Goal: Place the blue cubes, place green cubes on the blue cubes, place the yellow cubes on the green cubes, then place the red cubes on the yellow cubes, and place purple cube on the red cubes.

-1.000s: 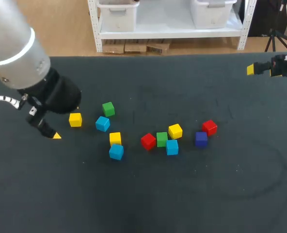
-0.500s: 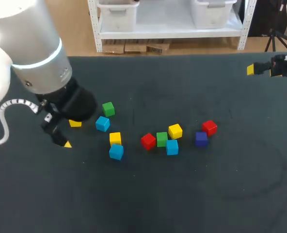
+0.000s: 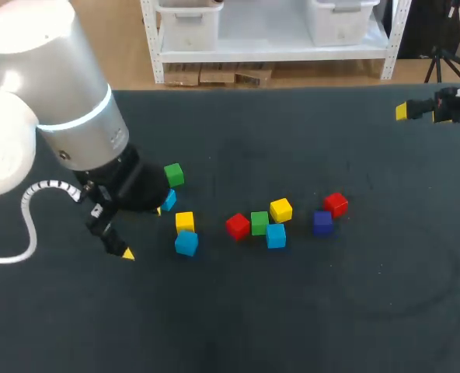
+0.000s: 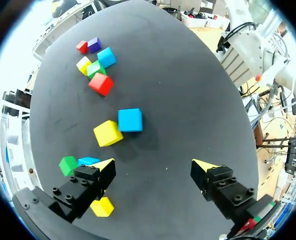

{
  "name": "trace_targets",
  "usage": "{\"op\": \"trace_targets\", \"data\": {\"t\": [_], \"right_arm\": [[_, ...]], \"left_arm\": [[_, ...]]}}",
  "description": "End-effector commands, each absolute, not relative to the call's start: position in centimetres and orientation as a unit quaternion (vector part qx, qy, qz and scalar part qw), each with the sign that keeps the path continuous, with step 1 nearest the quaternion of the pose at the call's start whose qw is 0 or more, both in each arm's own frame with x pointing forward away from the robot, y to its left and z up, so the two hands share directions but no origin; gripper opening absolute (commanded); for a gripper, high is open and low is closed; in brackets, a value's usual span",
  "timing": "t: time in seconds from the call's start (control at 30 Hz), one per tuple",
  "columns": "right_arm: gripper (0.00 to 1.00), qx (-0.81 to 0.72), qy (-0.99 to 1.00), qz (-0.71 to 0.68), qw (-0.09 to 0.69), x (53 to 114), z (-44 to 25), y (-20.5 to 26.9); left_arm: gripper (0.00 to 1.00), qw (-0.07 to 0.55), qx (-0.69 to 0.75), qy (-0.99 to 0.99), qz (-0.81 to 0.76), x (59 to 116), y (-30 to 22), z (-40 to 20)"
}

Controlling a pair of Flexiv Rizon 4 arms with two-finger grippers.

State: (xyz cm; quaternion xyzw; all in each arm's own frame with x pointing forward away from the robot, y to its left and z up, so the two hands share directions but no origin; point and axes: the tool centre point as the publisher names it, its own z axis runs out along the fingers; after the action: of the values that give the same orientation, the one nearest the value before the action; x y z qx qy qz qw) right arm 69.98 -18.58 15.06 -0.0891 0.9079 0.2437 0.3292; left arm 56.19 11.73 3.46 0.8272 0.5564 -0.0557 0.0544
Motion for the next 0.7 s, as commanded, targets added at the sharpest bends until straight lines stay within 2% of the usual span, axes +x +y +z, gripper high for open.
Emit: {"op": "trace_targets", "data": {"t": [0.03,0.7], "right_arm": [[1.00,-0.088,0.908,0.242,0.330,69.9,15.1,-18.5],[1.00,-0.088,0.908,0.242,0.330,69.9,15.1,-18.5]], "left_arm": [[1.00,0.052,0.826,0.558,-0.065,56.3,11.5,2.0],[1.00,0.038,0.848,0.522,-0.085,58.8,8.5,-0.5]]}}
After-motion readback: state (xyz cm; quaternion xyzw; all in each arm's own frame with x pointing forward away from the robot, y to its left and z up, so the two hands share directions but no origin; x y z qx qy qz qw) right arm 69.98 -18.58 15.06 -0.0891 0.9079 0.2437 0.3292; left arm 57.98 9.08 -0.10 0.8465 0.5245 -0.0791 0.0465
